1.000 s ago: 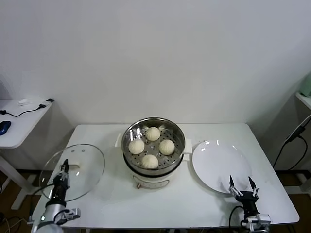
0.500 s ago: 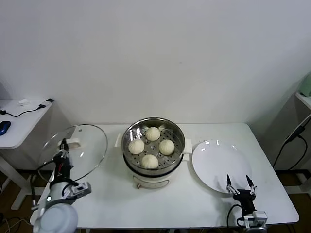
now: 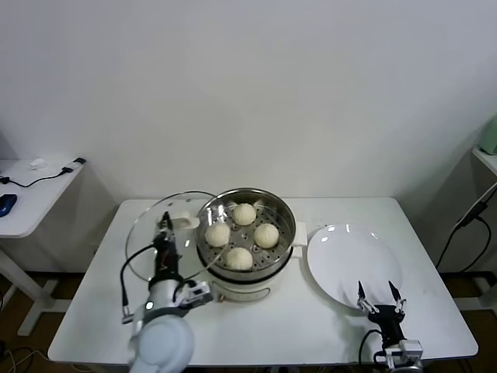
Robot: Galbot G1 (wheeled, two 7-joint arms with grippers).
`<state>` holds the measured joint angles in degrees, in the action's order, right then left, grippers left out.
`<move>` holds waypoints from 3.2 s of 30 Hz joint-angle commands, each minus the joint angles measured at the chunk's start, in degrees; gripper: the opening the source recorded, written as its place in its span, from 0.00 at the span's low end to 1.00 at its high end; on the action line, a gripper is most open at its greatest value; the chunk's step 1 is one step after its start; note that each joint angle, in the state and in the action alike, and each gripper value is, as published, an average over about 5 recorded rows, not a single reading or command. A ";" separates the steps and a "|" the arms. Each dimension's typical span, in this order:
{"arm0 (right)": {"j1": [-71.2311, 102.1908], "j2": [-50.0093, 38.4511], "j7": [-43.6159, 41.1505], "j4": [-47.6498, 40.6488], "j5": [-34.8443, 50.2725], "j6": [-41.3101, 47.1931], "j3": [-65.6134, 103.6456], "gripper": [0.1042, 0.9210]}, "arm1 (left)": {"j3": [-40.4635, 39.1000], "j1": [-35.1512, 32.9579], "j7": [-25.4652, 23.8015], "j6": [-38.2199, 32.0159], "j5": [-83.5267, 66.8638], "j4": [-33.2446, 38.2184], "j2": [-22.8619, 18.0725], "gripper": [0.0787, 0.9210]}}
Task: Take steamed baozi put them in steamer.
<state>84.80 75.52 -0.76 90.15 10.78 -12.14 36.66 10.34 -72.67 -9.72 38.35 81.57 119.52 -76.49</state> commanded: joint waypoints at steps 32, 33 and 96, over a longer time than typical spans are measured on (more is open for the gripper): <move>1.19 1.09 -0.13 -1.73 -0.69 -2.25 0.97 0.88 | -14.63 12.95 -0.79 2.29 13.44 -20.46 -16.59 0.06; 1.15 1.08 -0.12 -1.76 -0.73 -2.33 0.99 0.88 | -14.45 12.94 -0.65 2.22 13.57 -20.68 -16.52 0.06; -0.35 1.63 -3.69 -0.32 0.50 -10.25 -1.25 0.88 | 24.74 -13.08 21.12 -48.71 -86.50 -0.79 2.39 0.88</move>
<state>84.64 77.17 -2.98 89.31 10.63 -19.17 36.00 8.45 -73.04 5.91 15.12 54.23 117.29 -81.42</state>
